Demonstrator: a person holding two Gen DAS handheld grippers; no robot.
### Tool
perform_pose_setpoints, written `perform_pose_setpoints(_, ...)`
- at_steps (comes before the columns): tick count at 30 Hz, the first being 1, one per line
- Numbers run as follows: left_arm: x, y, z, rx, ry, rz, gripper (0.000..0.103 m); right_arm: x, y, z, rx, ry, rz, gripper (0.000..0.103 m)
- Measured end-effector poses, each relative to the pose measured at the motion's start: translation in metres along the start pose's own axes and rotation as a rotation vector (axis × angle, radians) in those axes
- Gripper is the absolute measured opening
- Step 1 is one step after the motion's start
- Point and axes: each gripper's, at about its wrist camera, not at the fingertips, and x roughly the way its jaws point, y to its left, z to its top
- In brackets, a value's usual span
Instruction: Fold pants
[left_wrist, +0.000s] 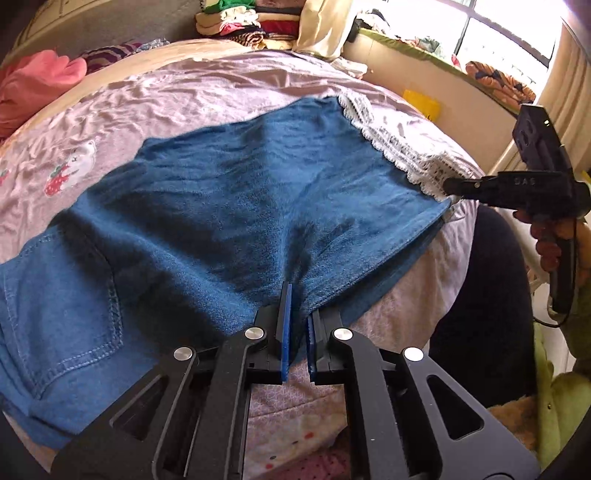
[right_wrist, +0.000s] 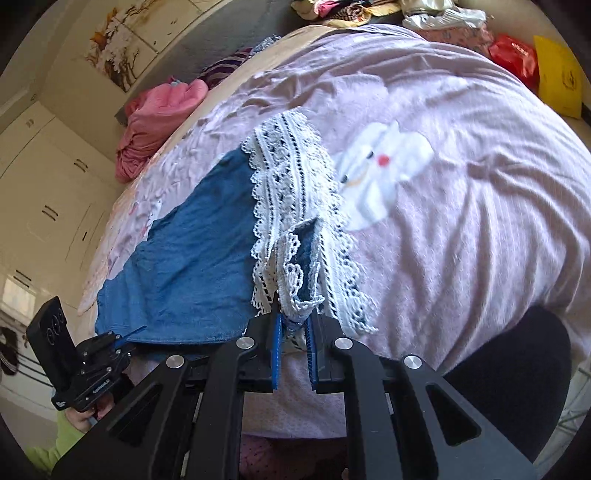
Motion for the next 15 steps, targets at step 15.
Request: perform_pose_setpoints(15, 0.010, -0.004, -0.008, 0.007, 0.013, 0.010, 0.003, -0.027, -0.002, -0.001, -0.046, -0.037, -0.077, 0.038)
